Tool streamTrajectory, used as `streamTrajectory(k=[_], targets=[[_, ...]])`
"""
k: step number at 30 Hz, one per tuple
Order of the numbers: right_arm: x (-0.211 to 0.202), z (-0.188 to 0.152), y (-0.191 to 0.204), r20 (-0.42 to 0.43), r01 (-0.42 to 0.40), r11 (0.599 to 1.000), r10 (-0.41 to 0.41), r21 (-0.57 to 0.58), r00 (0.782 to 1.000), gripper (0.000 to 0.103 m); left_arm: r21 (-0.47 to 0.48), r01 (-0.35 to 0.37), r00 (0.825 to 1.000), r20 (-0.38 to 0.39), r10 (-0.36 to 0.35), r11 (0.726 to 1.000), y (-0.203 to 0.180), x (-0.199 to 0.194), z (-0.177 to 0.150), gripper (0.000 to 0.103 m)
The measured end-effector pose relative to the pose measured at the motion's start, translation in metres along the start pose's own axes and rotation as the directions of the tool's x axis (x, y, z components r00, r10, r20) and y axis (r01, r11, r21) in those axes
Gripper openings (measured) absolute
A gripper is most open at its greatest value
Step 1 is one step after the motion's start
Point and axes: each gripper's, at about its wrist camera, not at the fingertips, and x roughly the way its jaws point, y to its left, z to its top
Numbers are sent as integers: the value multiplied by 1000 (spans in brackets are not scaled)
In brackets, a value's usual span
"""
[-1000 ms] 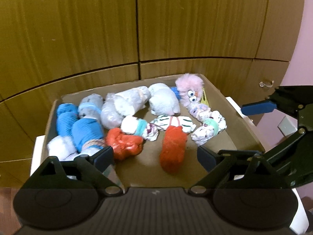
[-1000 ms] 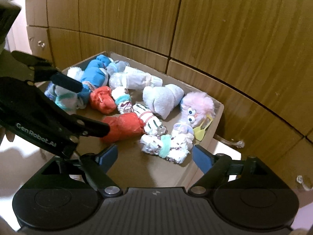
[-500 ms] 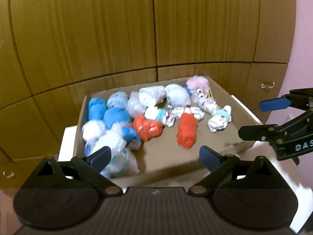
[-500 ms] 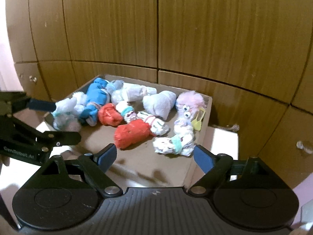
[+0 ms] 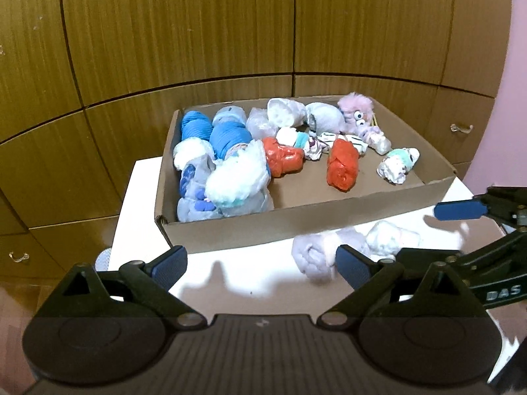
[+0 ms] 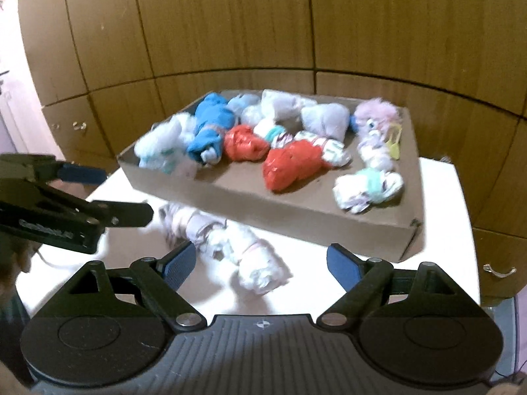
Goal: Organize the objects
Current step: 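Withdraw both tools from the tray back over the remaining rolls, then grasp the grey beige-banded sock roll with left tool while right tool grasps white sock roll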
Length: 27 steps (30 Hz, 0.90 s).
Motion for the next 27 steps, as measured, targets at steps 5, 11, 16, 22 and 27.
streamTrajectory(k=[5, 11, 16, 22, 27], targets=[[6, -4, 6, 1, -10, 999, 10, -33, 1000, 85, 20, 19, 1000, 4, -19, 1000, -2, -3, -7, 96], [19, -3, 10, -23, -16, 996, 14, -85, 1000, 72, 18, 31, 999, -16, -30, 999, -5, 5, -13, 96], [26, -5, 9, -29, -33, 994, 30, -102, 999, 54, 27, 29, 999, -30, -28, 999, -8, 10, -14, 96], [21, -8, 5, -14, -31, 994, 30, -100, 999, 38, 45, 35, 999, -32, -34, 998, -17, 22, -10, 96], [7, -14, -5, 3, -18, 997, 18, -76, 1000, 38, 48, 30, 999, -40, -28, 998, -23, 36, -7, 96]])
